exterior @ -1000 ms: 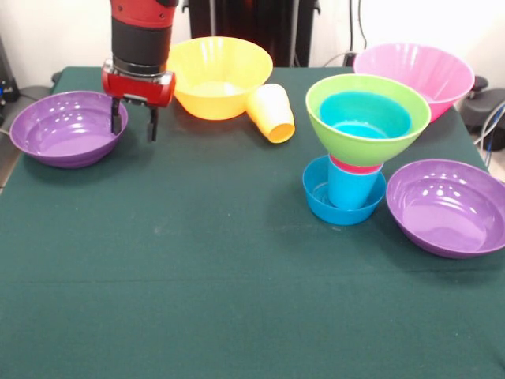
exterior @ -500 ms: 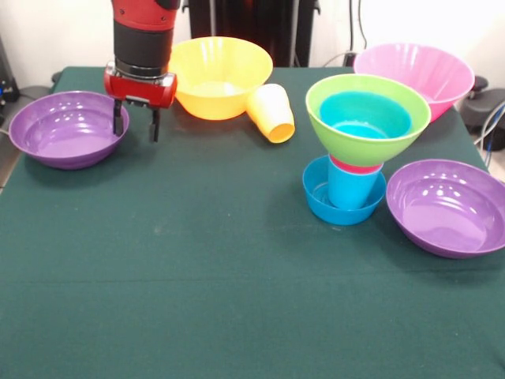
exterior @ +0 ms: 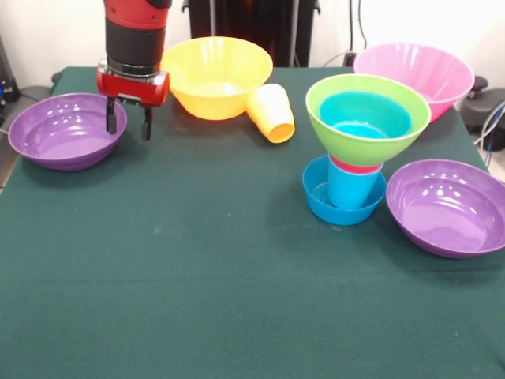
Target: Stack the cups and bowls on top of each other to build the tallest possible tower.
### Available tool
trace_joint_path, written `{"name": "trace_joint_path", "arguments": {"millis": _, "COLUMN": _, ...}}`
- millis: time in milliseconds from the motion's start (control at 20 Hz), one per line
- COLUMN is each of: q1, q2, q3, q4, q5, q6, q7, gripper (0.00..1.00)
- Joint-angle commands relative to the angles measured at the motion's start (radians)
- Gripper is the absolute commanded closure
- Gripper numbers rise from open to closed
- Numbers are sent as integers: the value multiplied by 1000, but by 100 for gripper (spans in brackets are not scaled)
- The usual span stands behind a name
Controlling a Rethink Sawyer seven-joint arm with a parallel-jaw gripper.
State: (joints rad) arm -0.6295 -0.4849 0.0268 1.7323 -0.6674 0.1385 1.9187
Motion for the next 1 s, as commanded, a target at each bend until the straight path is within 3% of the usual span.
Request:
{"name": "trace_joint_path", "arguments": {"millis": 50, "q1": 4, "q2": 27, "q3": 84, "q4": -23, "q5": -23, "q6": 11, "q7": 12, "gripper": 0}}
{"name": "trace_joint_path", "arguments": {"millis": 700, "q1": 22, "q2": 66, "q3": 62, "q4": -64, "q5": -43, "q6": -60, "q7": 30, "gripper": 0}}
{"name": "trace_joint_path", "arguments": {"millis": 750, "q1": 22, "q2": 65, "q3": 60, "q4": -63, "q5": -43, "q6": -59, "q7": 28, "gripper": 100}}
{"name": "trace_joint_path", "arguments": {"millis": 1000, "q1": 27, "q2": 63, "q3": 54, "q4": -67, "q5": -46, "q6": -56, "q7": 25, "gripper": 100}}
